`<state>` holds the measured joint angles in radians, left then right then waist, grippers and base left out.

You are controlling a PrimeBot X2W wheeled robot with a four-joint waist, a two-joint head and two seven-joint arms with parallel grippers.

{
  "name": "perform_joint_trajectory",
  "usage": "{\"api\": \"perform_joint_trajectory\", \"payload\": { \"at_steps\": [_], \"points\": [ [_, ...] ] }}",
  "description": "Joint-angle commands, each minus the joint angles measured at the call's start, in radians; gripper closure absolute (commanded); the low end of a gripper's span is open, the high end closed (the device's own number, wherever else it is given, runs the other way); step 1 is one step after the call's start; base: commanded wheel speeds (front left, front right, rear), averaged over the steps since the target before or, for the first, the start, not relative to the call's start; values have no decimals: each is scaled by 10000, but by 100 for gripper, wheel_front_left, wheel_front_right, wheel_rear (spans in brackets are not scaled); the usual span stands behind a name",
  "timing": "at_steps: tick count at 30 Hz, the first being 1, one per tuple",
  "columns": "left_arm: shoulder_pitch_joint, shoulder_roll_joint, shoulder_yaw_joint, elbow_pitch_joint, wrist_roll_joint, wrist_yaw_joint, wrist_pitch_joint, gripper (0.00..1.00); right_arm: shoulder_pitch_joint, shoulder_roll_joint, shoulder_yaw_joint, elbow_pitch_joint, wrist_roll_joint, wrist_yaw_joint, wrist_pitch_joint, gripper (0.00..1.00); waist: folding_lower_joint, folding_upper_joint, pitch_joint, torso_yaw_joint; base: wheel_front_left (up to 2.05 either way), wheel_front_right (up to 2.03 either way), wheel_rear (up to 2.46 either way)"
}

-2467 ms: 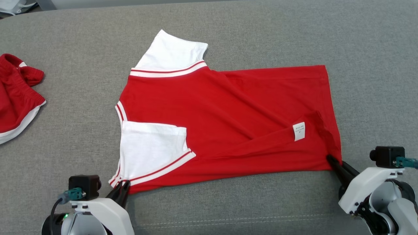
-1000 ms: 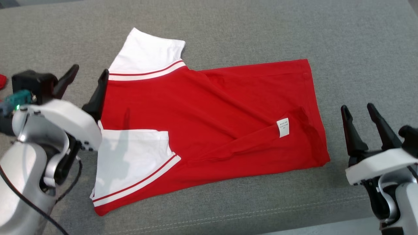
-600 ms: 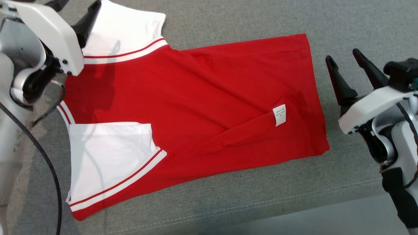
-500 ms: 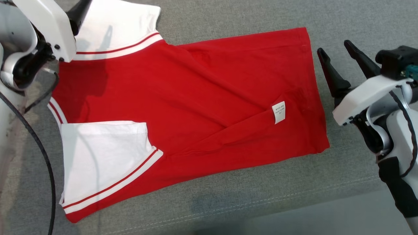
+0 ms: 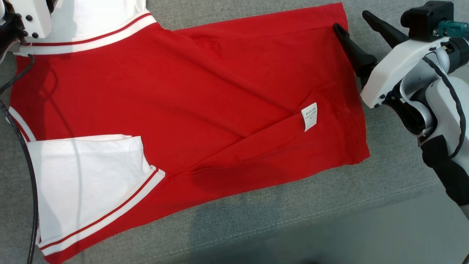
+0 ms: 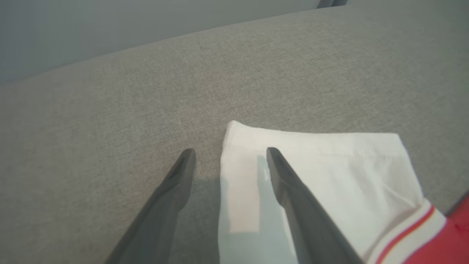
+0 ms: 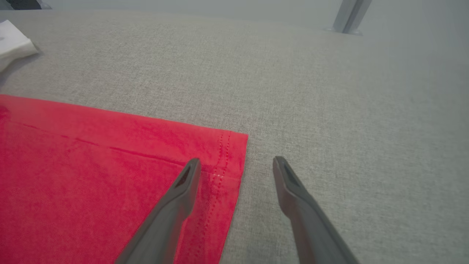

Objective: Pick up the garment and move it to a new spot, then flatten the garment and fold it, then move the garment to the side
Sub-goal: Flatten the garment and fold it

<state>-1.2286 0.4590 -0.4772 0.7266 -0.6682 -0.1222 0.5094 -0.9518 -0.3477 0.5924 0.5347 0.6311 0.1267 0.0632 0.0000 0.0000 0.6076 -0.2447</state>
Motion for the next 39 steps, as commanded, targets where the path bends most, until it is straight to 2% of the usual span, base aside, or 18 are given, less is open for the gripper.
{"api": "perform_joint_trajectory", "payload": {
  "at_steps": [1, 12, 13, 14, 15, 16, 17, 18, 23, 28, 33, 39],
  "points": [
    [-551, 455, 132, -25, -138, -63, -31, 0, -155, -134, 254, -15, 353, 40, 127, 0, 0, 0, 127, -53, 0, 0, 0],
    [-1011, 379, -702, 504, -668, -82, 78, 0, -1148, -49, 1427, 836, 1511, 40, 134, 0, 0, 0, 296, -14, 0, 0, 0],
    [-1038, 403, -778, 532, -725, -82, 77, 2, -1214, -27, 1554, 895, 1621, 40, 130, 0, 0, 0, 291, -29, 0, 0, 0],
    [-1051, 416, -863, 567, -800, -82, 119, 17, -1281, -6, 1676, 953, 1726, 40, 118, 0, 0, 0, 286, -50, 0, 0, 0],
    [-1066, 429, -936, 599, -895, -82, 172, 50, -1350, 18, 1787, 1014, 1824, 40, 93, 0, 0, 0, 284, -72, 0, 0, 0],
    [-1100, 455, -1002, 623, -943, -82, 159, 64, -1418, 43, 1889, 1074, 1922, 40, 60, 12, 0, 0, 288, -92, 0, 0, 0],
    [-1141, 487, -1059, 653, -979, -83, 122, 100, -1486, 72, 1993, 1125, 2016, 40, 14, 60, 0, 0, 296, -116, 0, 0, 0],
    [-1179, 505, -1114, 684, -1021, -83, 86, 100, -1554, 86, 2076, 1182, 2096, 40, -80, 100, 0, 0, 304, -130, 0, 0, 0],
    [-1396, 506, -1283, 696, -1232, -83, -484, 100, -1765, 61, 2524, 1434, 2483, 40, -465, 100, 0, 0, 262, -113, 0, 0, 0],
    [-1456, 480, -1463, 582, -1693, -83, -784, 100, -1785, -287, 3009, 1434, 2854, 40, -890, 100, 0, 0, 44, 74, 0, 0, 0],
    [-1363, 634, -1773, -61, -2288, -84, -958, 100, -1727, -986, 3607, 949, 3289, 40, -1267, 100, 0, 0, -230, 394, 0, 0, 0],
    [-997, 1207, -2231, -1334, -2841, -84, -1408, 100, -1683, -2220, 4308, 96, 3779, 40, -1639, 100, 0, 0, -542, 887, 0, 0, 0]
  ]
}}
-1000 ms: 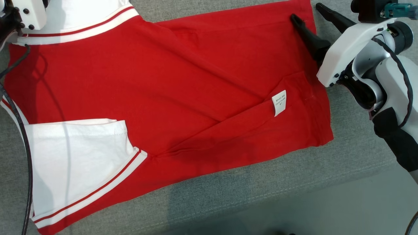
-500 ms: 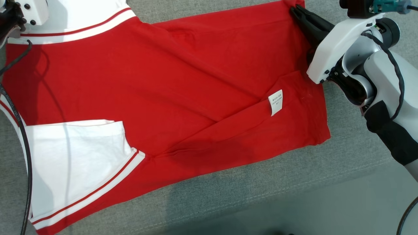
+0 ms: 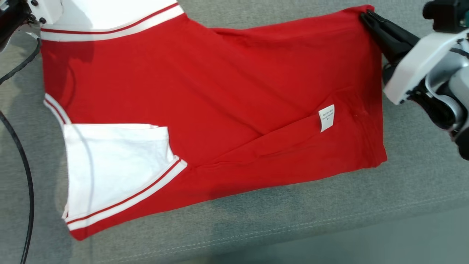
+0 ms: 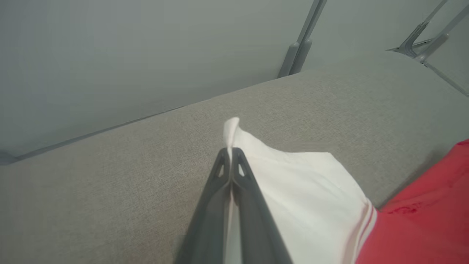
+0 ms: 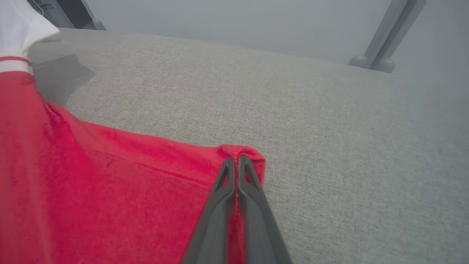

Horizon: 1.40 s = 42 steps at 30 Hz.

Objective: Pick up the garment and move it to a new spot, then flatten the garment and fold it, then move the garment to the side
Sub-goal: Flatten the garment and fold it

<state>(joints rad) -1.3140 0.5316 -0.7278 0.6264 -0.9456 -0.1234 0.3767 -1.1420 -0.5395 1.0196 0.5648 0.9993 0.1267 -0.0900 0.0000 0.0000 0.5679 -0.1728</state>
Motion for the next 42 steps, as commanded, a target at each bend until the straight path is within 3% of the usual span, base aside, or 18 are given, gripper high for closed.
{"api": "perform_joint_trajectory", "payload": {
  "at_steps": [1, 9, 14, 23, 27, 31, 35, 36, 37, 38, 42],
  "points": [
    [-41, 590, 196, -593, -147, -72, -172, 100, 234, -525, 191, -391, 135, 40, -169, 100, 0, 0, -207, 248, 0, 0, 0],
    [1574, 1727, -45, -3265, -1037, -72, -824, 100, 440, -2312, 1546, -1668, 152, 40, -886, 100, 0, 0, -693, 840, 0, 0, 0],
    [2781, 2351, 58, -4800, -1189, 20, -1473, 100, 685, -2858, 1745, -1726, 198, 40, -1289, 100, 0, 0, -932, 1118, 0, 0, 0],
    [5849, 3470, 562, -8588, -1465, 1223, -3359, 100, 1603, -3592, 1866, -1818, -621, 40, -1690, 100, 0, 0, -1384, 1666, 0, 0, 0],
    [7295, 3850, 576, -9872, -1546, 1868, -4047, 100, 2282, -3747, 1297, -2372, -1361, 40, -1712, 100, 0, 0, -1590, 1782, 0, 0, 0],
    [8429, 3877, 380, -10524, -1549, 2330, -4609, 100, 3462, -4055, 437, -3037, -1729, 40, -1714, 100, 0, 0, -1732, 1934, 0, 0, 0],
    [9220, 3540, 85, -10287, -1851, 2361, -4985, 100, 4851, -4182, -448, -3499, -1993, 40, -1716, 100, 0, 0, -1865, 1998, 0, 0, 0],
    [9334, 3413, 75, -10107, -1972, 2377, -5078, 100, 5119, -4138, -600, -3502, -1984, 40, -1716, 96, 0, 0, -1911, 1987, 0, 0, 0],
    [9463, 3285, 29, -9909, -2123, 2368, -5120, 28, 5408, -4068, -767, -3499, -1890, 40, -1716, 58, 0, 0, -1949, 1981, 0, 0, 0],
    [9589, 3121, 29, -9707, -2305, 2357, -5223, 0, 5707, -3994, -913, -3522, -1774, 40, -1716, 2, 0, 0, -1979, 1981, 0, 0, 0],
    [10130, 2726, 264, -8803, -2526, 2821, -5822, 0, 6896, -3730, -1724, -3773, -1812, 40, -1716, 0, 0, 0, -2140, 1916, 0, 0, 0]
  ]
}}
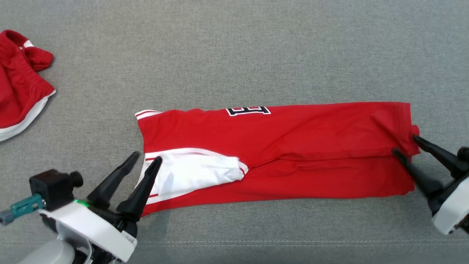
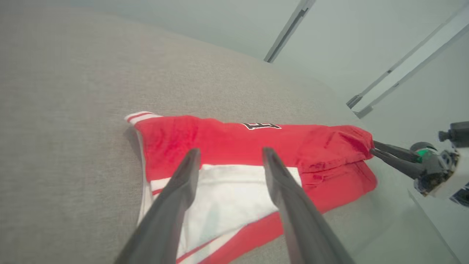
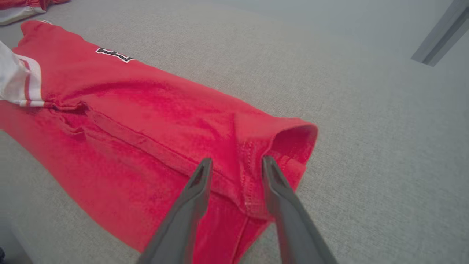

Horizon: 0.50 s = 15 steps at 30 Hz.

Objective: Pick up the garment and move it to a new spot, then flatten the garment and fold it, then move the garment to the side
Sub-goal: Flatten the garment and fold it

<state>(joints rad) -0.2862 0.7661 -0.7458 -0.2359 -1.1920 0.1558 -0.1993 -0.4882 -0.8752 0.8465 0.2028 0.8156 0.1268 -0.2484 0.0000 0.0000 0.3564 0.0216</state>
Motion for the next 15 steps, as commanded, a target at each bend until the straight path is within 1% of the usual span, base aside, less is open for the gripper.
{"api": "perform_joint_trajectory", "payload": {
  "at_steps": [1, 4, 7, 8, 10, 12, 14, 15],
  "points": [
    [11, 346, 501, -30, -38, 164, -168, 0, 691, -223, -322, -244, -9, 39, -132, 0, 0, 0, -52, -61, 0, 0, 0],
    [456, 119, 956, 264, 90, 761, -467, 0, 1728, 312, -1298, -289, -123, 39, -133, 0, 0, 0, -166, -170, 0, 0, 0],
    [658, -28, 1285, 381, 793, 1499, -575, 0, 2669, 917, -2474, -338, -261, 39, -133, 0, 0, 0, -301, -192, 0, 0, 0],
    [682, -78, 1411, 423, 1104, 1828, -592, 0, 2978, 1163, -2967, -324, -259, 39, -133, 0, 0, 0, -372, -195, 0, 0, 0],
    [717, -248, 1631, 344, 1645, 2320, -611, 0, 3504, 1739, -3971, -485, -267, 39, -133, 0, 0, 0, -506, -232, 0, 0, 0],
    [744, -397, 1892, 251, 2281, 2817, -617, 0, 3950, 2304, -5027, -531, -550, 39, -133, 0, 0, 0, -670, -288, 0, 0, 0],
    [776, -574, 2085, 149, 2839, 3189, -620, 0, 4236, 2845, -5769, -581, -968, 39, -133, 0, 0, 0, -849, -352, 0, 0, 0],
    [776, -574, 2085, 149, 2839, 3189, -620, 0, 4236, 2845, -5769, -581, -968, 39, -133, 0, 0, 0, -849, -352, 0, 0, 0]
  ]
}}
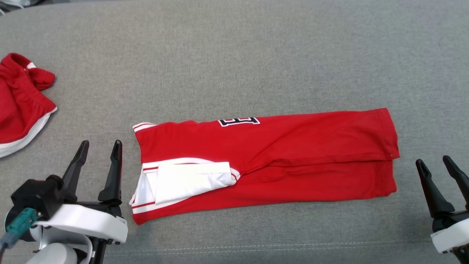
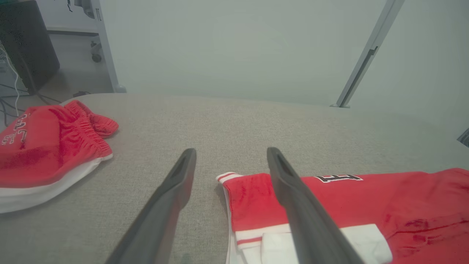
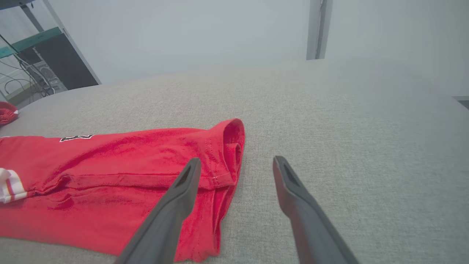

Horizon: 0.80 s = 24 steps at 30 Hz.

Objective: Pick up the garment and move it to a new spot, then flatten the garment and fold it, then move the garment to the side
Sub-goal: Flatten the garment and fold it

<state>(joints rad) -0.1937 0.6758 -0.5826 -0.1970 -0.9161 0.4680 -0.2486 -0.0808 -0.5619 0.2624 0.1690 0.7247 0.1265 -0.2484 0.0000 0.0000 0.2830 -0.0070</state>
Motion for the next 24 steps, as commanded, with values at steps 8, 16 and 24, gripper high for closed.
{"api": "perform_joint_trajectory", "payload": {
  "at_steps": [8, 16, 24],
  "points": [
    [-21, -505, 917, -51, 1526, 525, -130, 0, 176, 1622, -1608, -110, -1494, 42, -55, 0, 0, 0, -807, -184, 0, 0, 0],
    [820, -1418, 1994, 955, 2292, -402, -131, 0, 158, 2619, -2112, 158, -2557, 42, 287, 0, 0, 0, -1409, -95, 0, 0, 0],
    [1694, -2028, 2911, 1541, 3638, -1919, -131, 0, 498, 2983, -2284, 464, -2857, 42, 488, 0, 0, 0, -2004, 91, 0, 0, 0]
  ]
}}
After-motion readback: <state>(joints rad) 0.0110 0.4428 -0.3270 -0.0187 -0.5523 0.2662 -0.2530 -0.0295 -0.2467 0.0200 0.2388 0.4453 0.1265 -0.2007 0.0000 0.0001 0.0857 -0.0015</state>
